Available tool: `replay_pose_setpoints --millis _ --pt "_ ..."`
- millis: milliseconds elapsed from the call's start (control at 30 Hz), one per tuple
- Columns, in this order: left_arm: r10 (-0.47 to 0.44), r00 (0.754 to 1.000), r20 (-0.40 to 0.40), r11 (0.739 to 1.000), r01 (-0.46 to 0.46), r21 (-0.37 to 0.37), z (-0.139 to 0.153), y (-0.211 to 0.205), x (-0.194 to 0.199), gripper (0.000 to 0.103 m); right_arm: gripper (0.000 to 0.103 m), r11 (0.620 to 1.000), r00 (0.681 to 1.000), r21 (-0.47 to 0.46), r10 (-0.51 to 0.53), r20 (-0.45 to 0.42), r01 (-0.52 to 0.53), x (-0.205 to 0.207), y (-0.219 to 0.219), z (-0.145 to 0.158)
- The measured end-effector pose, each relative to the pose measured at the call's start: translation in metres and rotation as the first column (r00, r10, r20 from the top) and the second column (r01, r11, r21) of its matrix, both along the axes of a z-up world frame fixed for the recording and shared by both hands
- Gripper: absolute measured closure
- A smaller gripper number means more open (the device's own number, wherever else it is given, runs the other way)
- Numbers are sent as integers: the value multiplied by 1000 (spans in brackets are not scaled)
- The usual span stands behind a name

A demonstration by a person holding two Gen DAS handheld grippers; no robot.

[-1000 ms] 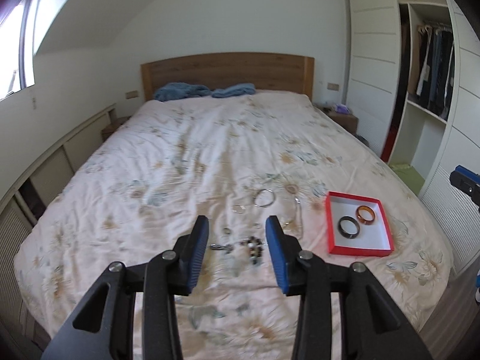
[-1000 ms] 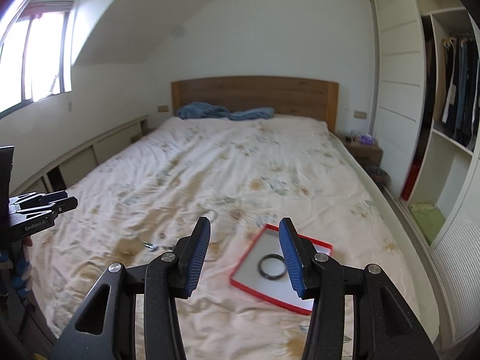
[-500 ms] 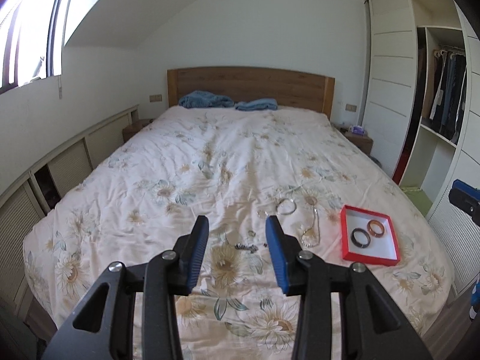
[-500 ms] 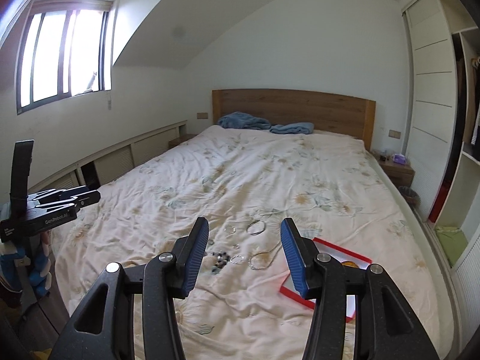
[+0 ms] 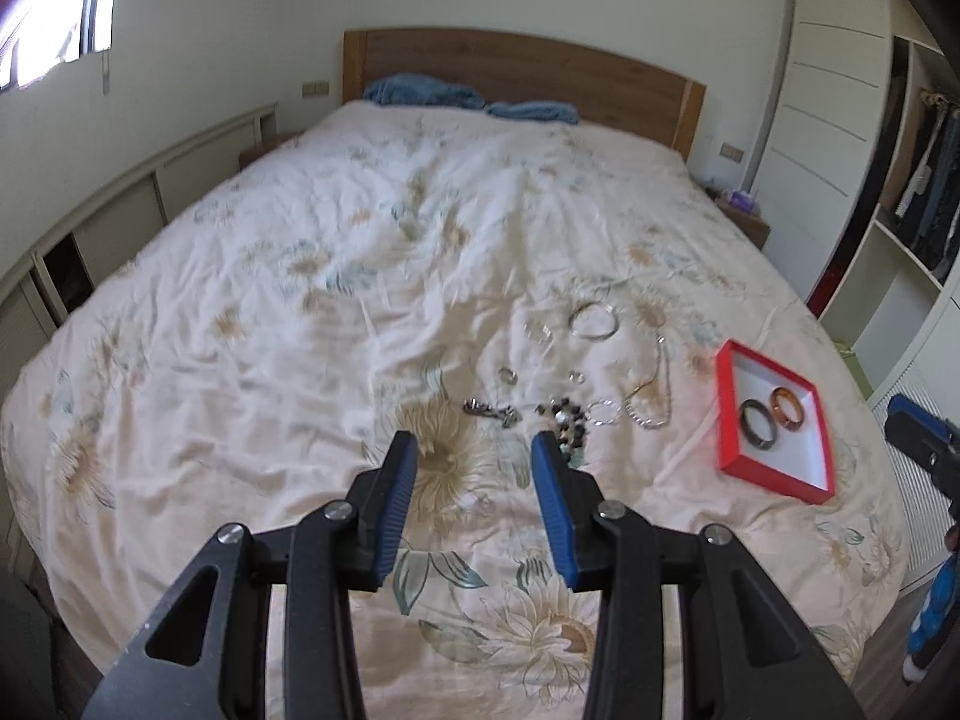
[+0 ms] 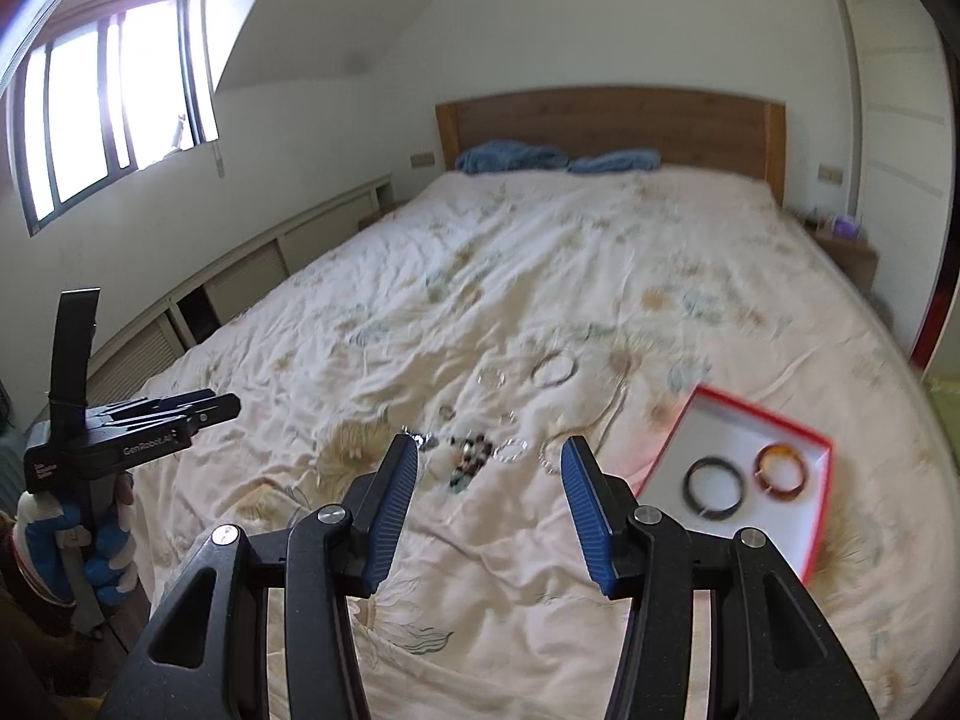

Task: Organize jewelry
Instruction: 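Lift both tools away from the box and move toward the jewelry, then grasp the silver watch with the left tool while the right tool grasps the beaded bracelet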

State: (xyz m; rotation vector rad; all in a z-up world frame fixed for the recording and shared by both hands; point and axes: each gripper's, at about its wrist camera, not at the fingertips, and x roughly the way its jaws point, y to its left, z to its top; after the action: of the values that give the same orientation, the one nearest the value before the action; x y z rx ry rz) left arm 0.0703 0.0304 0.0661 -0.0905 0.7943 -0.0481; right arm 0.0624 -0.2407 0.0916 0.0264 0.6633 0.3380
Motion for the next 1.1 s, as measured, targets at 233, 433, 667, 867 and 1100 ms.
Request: replay_pose_setpoints --millis 233,433,667,867,1100 --pt "27 995 -91 998 -31 -48 -58 0 44 65 53 999 994 40 25 -110 -21 47 8 -63" --pt "28 987 -158 997 -39 -71 -103 -2 88 65 61 996 974 77 56 -222 -40 98 21 -123" --pt "29 978 -207 990 -56 -127 -137 -3 125 65 64 989 951 144 73 -299 -30 140 29 -168" --pt "35 971 -238 977 -83 -194 -156 0 144 66 66 981 935 186 121 -333 -60 156 40 -189" --pt "48 963 -266 958 -119 -259 -171 5 166 65 66 971 918 216 176 -355 -103 177 60 -208"
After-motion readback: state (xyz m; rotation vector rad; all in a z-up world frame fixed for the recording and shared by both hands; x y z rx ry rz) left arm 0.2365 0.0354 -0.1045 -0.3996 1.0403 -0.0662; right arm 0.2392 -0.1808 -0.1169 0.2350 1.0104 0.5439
